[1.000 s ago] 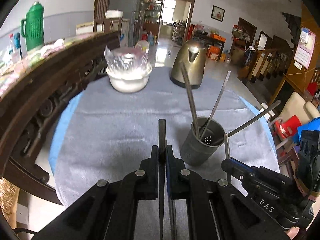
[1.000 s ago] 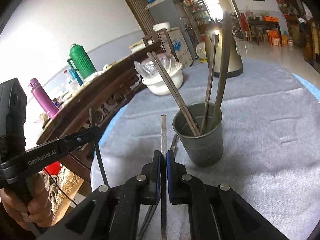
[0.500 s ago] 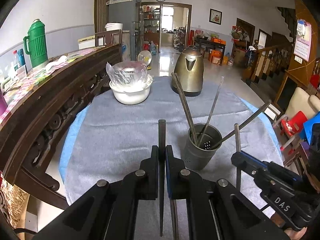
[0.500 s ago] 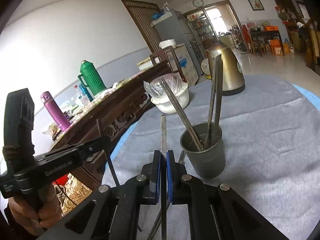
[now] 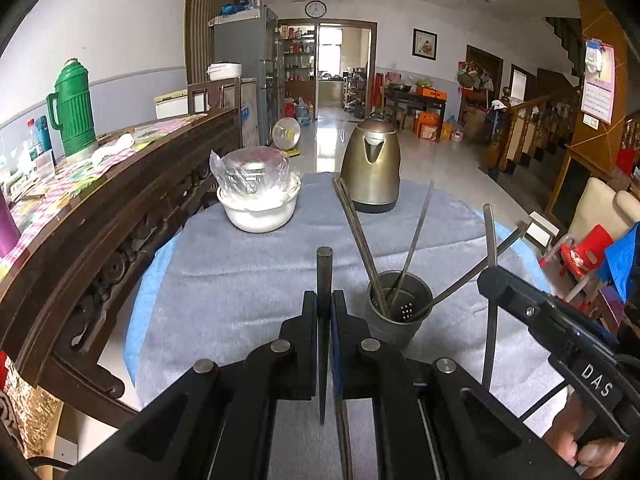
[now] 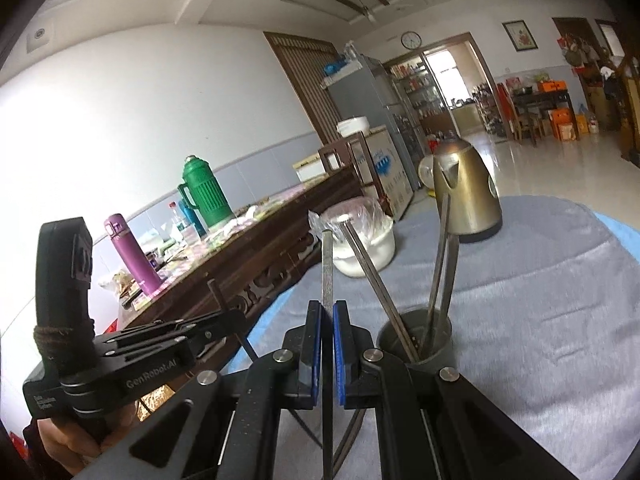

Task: Organize utensils
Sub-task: 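Lower the rods into the grey cup and open both tools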

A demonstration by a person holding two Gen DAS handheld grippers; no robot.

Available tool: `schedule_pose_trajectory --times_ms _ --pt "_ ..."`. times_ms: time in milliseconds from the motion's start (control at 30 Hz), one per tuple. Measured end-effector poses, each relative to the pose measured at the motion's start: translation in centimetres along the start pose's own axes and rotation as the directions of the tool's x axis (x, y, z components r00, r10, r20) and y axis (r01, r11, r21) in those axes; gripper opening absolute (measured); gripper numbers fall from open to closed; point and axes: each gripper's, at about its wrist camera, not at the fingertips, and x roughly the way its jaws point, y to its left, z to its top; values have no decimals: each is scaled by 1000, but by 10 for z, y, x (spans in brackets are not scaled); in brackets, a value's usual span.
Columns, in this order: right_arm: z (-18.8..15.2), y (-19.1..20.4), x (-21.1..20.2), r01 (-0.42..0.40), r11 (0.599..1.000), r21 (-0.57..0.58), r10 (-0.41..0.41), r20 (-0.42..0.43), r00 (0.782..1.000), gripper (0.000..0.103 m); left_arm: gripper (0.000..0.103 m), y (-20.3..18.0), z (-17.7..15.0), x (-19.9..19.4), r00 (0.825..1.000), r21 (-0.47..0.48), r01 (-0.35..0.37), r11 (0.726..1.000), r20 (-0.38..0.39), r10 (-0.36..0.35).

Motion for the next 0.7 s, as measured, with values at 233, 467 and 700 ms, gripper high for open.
schedule_pose_trajectory --times_ms 233,467,700 --pt "25 -8 -6 -26 1000 6 26 87 996 6 6 3 19 -11 999 -5 39 999 31 -39" --pt "54 -12 0 -8 1000 2 7 199 980 6 6 3 47 -19 992 -5 100 995 71 -100" --pt "69 -9 17 112 994 11 -109 328 938 6 6 -1 76 -26 979 0 137 991 155 -135"
